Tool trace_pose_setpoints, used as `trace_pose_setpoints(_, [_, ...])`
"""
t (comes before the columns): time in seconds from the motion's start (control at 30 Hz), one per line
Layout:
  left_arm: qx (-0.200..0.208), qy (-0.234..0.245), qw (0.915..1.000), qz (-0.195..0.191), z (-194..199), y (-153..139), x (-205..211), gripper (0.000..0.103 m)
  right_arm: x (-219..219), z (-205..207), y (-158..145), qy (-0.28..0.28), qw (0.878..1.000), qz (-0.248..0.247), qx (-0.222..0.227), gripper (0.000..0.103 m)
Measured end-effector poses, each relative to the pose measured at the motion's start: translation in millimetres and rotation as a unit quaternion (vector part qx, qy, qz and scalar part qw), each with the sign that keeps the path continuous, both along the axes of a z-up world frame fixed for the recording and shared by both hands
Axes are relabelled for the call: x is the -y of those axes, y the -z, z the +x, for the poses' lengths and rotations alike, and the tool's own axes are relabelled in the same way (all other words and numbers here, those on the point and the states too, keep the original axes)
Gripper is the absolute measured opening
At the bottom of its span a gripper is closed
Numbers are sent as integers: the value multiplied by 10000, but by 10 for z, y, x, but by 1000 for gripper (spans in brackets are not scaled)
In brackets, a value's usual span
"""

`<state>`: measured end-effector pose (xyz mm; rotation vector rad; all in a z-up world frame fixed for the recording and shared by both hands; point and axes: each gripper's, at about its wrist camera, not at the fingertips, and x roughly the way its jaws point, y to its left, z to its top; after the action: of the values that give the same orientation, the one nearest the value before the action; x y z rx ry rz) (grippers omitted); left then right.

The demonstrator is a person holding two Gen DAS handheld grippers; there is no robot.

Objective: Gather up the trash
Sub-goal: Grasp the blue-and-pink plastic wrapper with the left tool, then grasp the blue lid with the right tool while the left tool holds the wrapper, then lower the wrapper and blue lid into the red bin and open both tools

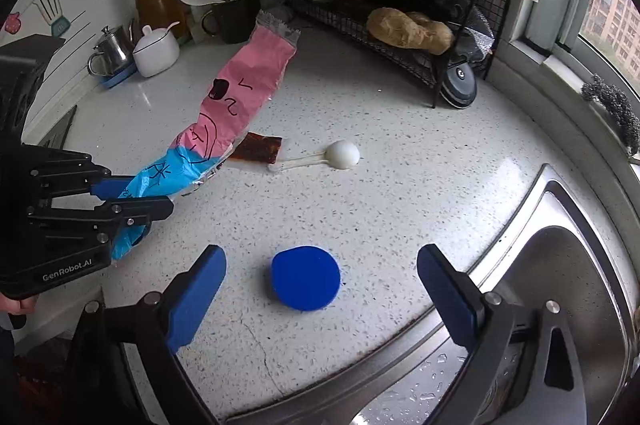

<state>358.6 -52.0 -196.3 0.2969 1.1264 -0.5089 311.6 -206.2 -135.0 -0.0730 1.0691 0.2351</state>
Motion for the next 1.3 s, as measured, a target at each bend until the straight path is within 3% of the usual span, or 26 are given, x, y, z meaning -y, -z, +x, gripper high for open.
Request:
trace_pose_setpoints(0.1, [-55,-142,9999,57,-46,69,-74,17,-64,50,113,-191,9998,26,-111,95])
trace_pose_setpoints(0.3, [-111,-249,9995,138,-137,195,-168,17,-169,97,320,-427,9987,-74,-283,71])
trace_pose_setpoints(0.43, [-102,-224,9995,191,-171,233,-118,17,-180,113,393,-376,9987,-194,-300,44])
trace_pose_setpoints(0.8, [115,-201,9997,67,-667,-25,-350,17,-313,-392,97,-262,9996,-83,37,44])
trace_pose_setpoints(1.0, [215,-162,9996,27,-1230,-164,-612,17,-491,-1013,-153,-216,9996,-34,202,44])
trace_pose_setpoints(1.3, [191,-72,9998,23,-2254,-203,-1079,17,-836,-2090,-262,-152,9997,-2,183,44])
